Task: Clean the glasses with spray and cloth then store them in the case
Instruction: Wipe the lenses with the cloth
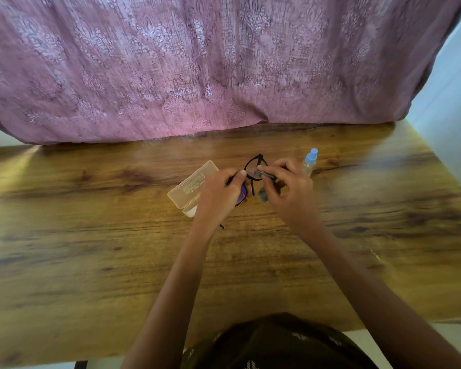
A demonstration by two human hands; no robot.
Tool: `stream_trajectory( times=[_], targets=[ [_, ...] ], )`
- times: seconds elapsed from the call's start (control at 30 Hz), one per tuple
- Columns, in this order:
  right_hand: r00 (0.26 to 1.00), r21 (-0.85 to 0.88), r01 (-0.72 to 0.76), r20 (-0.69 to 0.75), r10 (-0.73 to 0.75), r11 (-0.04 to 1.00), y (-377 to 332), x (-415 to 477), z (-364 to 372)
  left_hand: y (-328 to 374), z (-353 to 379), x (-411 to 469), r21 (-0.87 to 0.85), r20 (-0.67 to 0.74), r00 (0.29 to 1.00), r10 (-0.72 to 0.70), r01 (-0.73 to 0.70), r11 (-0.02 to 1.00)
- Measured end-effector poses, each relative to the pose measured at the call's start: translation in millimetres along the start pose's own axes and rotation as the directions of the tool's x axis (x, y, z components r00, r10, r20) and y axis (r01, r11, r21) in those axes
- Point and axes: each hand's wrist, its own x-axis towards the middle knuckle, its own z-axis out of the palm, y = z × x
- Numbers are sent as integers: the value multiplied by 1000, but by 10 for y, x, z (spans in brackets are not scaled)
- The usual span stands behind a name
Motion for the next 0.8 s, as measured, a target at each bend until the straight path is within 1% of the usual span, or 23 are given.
stream_trajectory(
  times=[0.17, 0.23, 0.33, 0.47, 0.57, 0.7, 0.8],
  targets=[
    [998, 29, 51, 38, -52, 998, -41, -37, 44, -6, -26, 13, -19, 15, 1000, -3, 3, 1000],
    [998, 29, 43, 35, -44, 999, -9, -25, 41, -14, -41, 8, -11, 24, 1000, -3, 3, 1000],
    [1000, 11, 13, 3, -13, 1000, 54, 15, 18, -20, -64, -2, -48, 36, 999, -10, 11, 999],
    [1000, 12, -5, -17, 5, 1000, 80, 59, 0, -19, -75, -12, -42, 27, 1000, 7, -6, 999],
    [1000, 24, 15, -6, -15, 1000, 49, 36, 7, 1, -78, -17, -42, 25, 1000, -1, 2, 999],
    [996, 35, 75, 42, -77, 997, -20, -21, 24, 8, -87, -15, -34, 20, 1000, 8, -7, 999],
    [996, 31, 81, 42, -82, 996, -5, -13, 23, -3, -88, -20, -34, 24, 1000, 13, -12, 999]
  ],
)
